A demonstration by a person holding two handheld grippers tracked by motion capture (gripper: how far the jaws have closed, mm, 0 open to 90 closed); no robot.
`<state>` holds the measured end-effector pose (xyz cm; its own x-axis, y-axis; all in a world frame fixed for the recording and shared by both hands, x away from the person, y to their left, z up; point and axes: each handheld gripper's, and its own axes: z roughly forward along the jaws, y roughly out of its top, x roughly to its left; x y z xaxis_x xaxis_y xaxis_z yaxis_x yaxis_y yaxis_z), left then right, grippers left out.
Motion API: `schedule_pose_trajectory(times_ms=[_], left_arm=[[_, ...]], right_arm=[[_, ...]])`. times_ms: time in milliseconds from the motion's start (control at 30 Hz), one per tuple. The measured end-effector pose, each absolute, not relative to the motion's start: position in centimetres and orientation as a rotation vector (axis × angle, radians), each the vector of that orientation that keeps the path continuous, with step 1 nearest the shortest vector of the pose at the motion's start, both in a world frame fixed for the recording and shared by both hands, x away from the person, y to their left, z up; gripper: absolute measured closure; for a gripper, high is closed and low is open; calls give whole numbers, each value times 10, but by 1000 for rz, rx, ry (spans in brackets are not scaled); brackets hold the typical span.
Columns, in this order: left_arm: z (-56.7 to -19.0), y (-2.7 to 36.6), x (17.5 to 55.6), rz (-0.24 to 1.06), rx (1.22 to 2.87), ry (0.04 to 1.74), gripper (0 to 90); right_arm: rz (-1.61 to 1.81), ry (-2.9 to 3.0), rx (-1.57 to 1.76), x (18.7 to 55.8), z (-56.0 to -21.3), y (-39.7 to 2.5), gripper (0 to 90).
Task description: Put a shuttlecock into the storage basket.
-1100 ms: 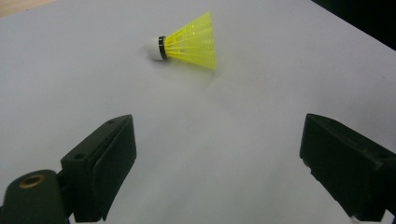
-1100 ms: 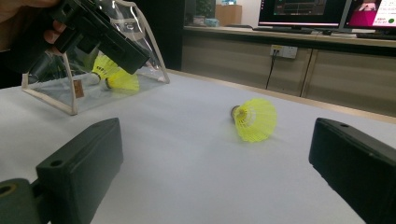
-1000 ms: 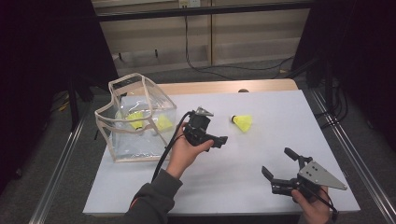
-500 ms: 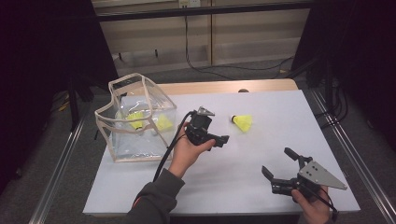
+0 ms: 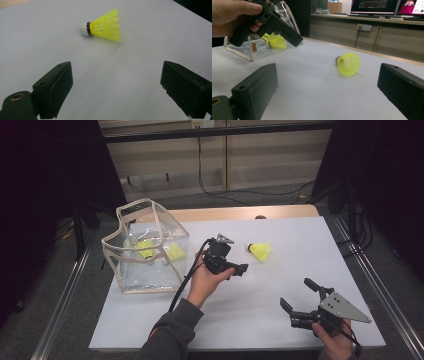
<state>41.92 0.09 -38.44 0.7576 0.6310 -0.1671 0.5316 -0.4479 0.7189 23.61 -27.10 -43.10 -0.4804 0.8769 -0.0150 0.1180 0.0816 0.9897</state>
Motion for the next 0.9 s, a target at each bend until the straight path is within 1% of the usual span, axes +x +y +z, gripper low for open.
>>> schedule_pose_trajectory(times_ms=[500,633,900], left_arm=[[-398,-10,432,176,2139,880,106],[-404,-14,434,219,2137,869,106],[-413,-21,439,224,2127,871,96]], right_arm=[[1461,1699,992,237,-431,-270,28],[1463,1695,994,237,-431,-271,28],[1463,1697,991,237,-431,-271,28]])
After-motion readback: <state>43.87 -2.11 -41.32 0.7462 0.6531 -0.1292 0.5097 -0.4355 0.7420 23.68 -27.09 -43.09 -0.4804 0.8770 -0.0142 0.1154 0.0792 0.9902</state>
